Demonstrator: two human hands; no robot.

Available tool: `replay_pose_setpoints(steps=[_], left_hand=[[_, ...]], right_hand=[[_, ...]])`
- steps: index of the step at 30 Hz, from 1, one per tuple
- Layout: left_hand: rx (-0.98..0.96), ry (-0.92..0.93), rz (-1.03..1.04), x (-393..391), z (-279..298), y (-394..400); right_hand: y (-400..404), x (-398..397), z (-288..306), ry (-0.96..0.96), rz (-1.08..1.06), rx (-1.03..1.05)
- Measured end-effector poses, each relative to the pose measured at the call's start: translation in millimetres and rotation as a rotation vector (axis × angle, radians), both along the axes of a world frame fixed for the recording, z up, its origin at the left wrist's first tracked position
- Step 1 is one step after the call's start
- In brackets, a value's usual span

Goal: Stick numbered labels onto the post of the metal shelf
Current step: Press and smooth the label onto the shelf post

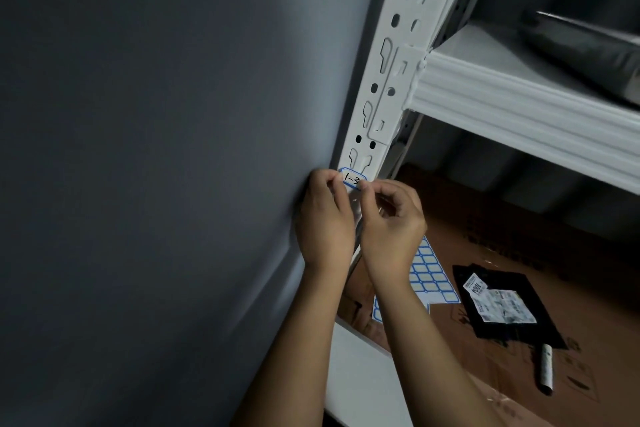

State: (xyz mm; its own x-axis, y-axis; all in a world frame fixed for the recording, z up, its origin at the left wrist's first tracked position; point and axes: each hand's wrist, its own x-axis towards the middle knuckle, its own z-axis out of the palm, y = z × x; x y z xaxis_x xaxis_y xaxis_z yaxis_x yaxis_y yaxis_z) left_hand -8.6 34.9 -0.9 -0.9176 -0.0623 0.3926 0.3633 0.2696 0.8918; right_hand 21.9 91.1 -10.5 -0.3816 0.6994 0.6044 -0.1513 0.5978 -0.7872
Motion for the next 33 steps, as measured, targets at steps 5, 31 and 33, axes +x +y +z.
replay_pose_setpoints(steps=[5, 31, 33], left_hand=[[-0.026, -0.009, 0.005, -0.6, 0.7, 0.2], [-0.032, 0.012, 0.032, -2.3, -2.2, 2.9], [-0.033, 0.011, 0.032, -2.0, -1.9, 3.2]], right_hand=[[-0.5, -0.4, -1.4, 0.004, -0.005, 0.015], [-3.9, -5.1, -4.9, 0.035, -0.085, 0.060], [-3.8, -5.7, -5.3, 0.045, -0.093, 0.069]])
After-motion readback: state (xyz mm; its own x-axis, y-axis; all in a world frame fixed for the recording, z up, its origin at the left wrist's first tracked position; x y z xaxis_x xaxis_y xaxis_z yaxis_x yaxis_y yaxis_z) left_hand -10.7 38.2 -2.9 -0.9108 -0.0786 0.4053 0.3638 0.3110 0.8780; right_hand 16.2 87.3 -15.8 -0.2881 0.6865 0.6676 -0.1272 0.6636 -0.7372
